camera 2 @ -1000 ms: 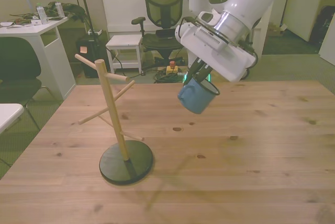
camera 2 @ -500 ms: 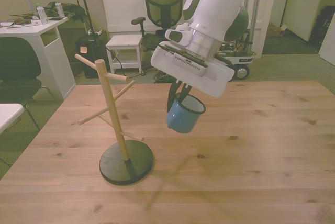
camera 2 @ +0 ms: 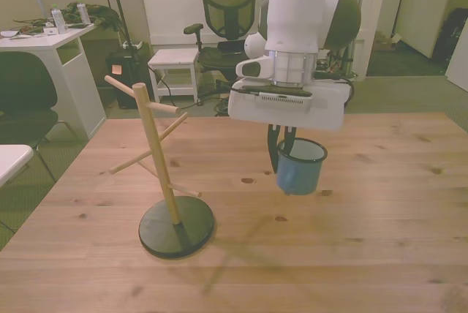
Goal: Unload the mug
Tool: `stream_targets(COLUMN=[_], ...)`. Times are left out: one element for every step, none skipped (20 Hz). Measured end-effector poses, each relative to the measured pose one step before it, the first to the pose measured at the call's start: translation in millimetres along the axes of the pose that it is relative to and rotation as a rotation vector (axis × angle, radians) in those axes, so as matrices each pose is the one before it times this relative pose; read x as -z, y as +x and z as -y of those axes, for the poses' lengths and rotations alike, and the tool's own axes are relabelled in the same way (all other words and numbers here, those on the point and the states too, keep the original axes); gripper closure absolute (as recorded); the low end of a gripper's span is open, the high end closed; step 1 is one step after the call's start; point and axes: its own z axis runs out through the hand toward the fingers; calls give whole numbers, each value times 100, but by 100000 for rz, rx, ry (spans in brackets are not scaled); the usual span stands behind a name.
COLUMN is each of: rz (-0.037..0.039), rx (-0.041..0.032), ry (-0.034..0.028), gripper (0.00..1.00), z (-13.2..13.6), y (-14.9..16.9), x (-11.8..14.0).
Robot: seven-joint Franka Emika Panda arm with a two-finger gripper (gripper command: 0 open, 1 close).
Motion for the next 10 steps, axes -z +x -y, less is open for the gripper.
stream_targets(rz=[1122,674,537,432,160,-105,-103,-62,106,61], rx=[137,200,114,39,267,821,929,780,705,597], ry=[-1200,-1010,-849,-739,-349,52,80,119,-2,-6], gripper=[100,100,100,100,100,100,100,100,100,100], z=[31,36,33,38,63,92,88,78,9,2], y=[-233,-137,-71,-6,34,60,41,15,-24,-6], x=[-349,-440,-558,-644,-628,-555,-479,-428,-413,-437])
